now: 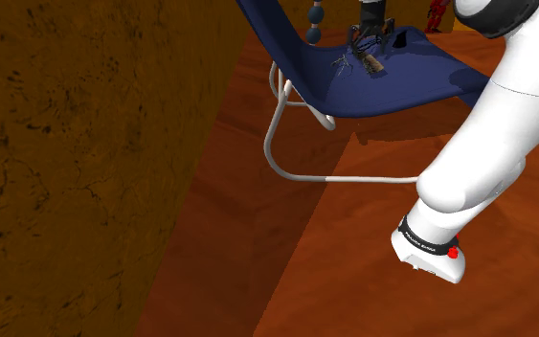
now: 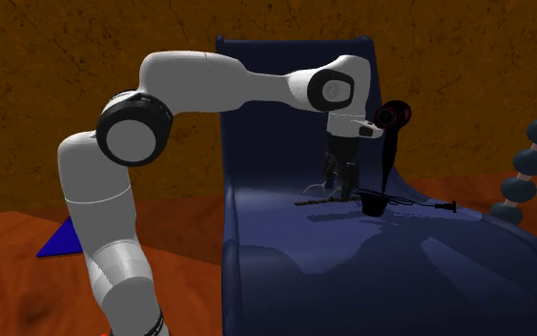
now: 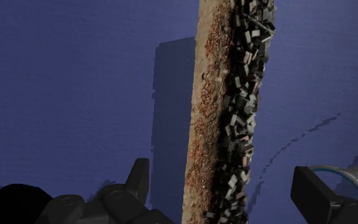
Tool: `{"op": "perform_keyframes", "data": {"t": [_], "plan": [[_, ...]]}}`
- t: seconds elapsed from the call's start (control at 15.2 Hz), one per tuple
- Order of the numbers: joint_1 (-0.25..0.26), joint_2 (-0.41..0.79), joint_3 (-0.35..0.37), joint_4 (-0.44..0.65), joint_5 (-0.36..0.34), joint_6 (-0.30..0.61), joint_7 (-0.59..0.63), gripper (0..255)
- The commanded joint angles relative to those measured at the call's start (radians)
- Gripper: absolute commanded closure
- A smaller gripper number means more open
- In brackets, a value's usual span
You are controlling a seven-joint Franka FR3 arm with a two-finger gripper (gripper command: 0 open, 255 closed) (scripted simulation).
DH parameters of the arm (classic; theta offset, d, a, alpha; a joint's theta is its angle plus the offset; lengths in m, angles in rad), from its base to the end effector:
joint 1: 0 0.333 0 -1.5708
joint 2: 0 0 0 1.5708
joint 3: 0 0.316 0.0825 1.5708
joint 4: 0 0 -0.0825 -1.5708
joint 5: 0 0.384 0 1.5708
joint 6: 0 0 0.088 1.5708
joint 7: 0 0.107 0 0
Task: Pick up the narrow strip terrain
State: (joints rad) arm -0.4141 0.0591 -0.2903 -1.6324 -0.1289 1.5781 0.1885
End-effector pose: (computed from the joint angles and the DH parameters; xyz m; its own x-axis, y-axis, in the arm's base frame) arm 0.4259 -0.3744 0.5654 0.6258 -0.7757 -0.0817 -0.7595 -0.6298 0.1626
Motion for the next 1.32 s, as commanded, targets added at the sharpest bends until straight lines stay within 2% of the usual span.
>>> {"op": "perform_keyframes", "data": {"t": [0.0,0.13,0.2,0.79,1.25], "plan": [[-0.001,-0.002,-0.001,-0.03,-0.001,0.029,0.002,0],[-0.001,-0.002,-0.001,-0.039,-0.001,0.037,0.004,0],[-0.001,-0.004,-0.001,-0.042,-0.002,0.038,0.004,255],[-0.001,-0.002,-0.001,-0.039,-0.001,0.037,0.004,255],[-0.003,0.011,-0.002,0.072,0.003,-0.06,-0.011,255]]}}
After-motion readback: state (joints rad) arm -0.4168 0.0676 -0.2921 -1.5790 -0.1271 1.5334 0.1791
